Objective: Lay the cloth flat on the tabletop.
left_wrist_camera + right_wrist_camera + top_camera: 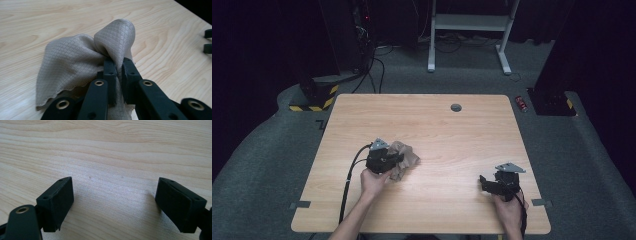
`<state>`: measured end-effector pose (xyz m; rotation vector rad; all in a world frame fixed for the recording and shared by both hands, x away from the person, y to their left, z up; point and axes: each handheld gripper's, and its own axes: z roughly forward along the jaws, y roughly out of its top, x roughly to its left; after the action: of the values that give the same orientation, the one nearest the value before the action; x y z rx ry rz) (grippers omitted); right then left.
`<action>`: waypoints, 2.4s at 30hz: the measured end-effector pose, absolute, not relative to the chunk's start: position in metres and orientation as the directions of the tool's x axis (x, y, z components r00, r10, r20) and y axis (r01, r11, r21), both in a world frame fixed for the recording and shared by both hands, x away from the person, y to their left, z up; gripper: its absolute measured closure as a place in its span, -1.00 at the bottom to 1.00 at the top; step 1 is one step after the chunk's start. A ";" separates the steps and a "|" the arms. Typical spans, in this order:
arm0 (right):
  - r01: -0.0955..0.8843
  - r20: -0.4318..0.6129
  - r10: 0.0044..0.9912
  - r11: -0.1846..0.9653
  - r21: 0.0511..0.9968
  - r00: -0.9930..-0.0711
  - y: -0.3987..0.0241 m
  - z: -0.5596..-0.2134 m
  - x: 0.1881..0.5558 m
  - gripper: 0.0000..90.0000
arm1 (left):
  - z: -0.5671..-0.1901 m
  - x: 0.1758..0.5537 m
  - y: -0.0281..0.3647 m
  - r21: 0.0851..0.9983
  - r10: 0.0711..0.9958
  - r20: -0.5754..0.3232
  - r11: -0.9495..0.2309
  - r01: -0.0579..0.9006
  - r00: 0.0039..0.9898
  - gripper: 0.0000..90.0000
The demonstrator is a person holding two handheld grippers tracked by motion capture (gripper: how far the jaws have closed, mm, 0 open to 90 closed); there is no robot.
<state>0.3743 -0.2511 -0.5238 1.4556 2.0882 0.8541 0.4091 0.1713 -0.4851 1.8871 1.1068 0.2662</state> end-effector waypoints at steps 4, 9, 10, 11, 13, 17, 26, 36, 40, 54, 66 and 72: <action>0.659 -0.016 0.940 0.250 0.710 -0.340 -0.251 -0.524 0.374 -0.67 | -0.481 0.409 0.157 0.788 0.759 -0.235 -0.217 0.576 0.607 0.86; 0.660 -0.016 0.941 0.250 0.709 -0.339 -0.251 -0.524 0.374 -0.67 | -0.474 0.410 0.142 0.799 0.733 -0.232 -0.231 0.555 0.639 0.85; 0.659 -0.015 0.941 0.249 0.710 -0.339 -0.251 -0.524 0.374 -0.67 | -0.472 0.411 0.140 0.802 0.731 -0.226 -0.236 0.549 0.644 0.85; 0.660 -0.016 0.941 0.250 0.709 -0.339 -0.251 -0.524 0.374 -0.67 | -0.471 0.412 0.137 0.804 0.726 -0.226 -0.237 0.545 0.649 0.85; 0.660 -0.016 0.941 0.250 0.709 -0.339 -0.251 -0.524 0.374 -0.67 | -0.470 0.413 0.131 0.807 0.716 -0.233 -0.236 0.542 0.658 0.85; 0.659 -0.016 0.941 0.250 0.710 -0.339 -0.251 -0.524 0.374 -0.67 | -0.469 0.415 0.120 0.807 0.695 -0.248 -0.238 0.541 0.675 0.85; 0.660 -0.016 0.941 0.250 0.708 -0.339 -0.251 -0.524 0.374 -0.67 | -0.471 0.415 0.096 0.809 0.654 -0.261 -0.254 0.530 0.710 0.85; 0.659 -0.016 0.941 0.250 0.710 -0.339 -0.251 -0.524 0.374 -0.67 | -0.481 0.414 0.073 0.802 0.635 -0.241 -0.296 0.519 0.734 0.84; 0.659 -0.016 0.940 0.251 0.709 -0.340 -0.251 -0.524 0.374 -0.67 | -0.487 0.413 0.071 0.795 0.639 -0.234 -0.308 0.523 0.733 0.84; 0.659 -0.015 0.941 0.249 0.710 -0.338 -0.251 -0.524 0.374 -0.67 | -0.495 0.397 0.093 0.792 0.694 -0.191 -0.309 0.527 0.694 0.28; 0.656 -0.016 0.942 0.246 0.714 -0.335 -0.248 -0.524 0.371 -0.62 | -0.524 0.374 0.104 0.781 0.735 -0.098 -0.361 0.509 0.671 0.05; 0.635 -0.016 0.931 0.262 0.727 -0.366 -0.243 -0.523 0.367 -0.23 | -0.526 0.373 0.101 0.770 0.762 -0.042 -0.387 0.507 0.647 -0.06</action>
<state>0.3669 -0.2429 -0.5230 1.4165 2.0940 0.8894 0.3732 0.1005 -0.5255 2.0723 0.9844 0.4095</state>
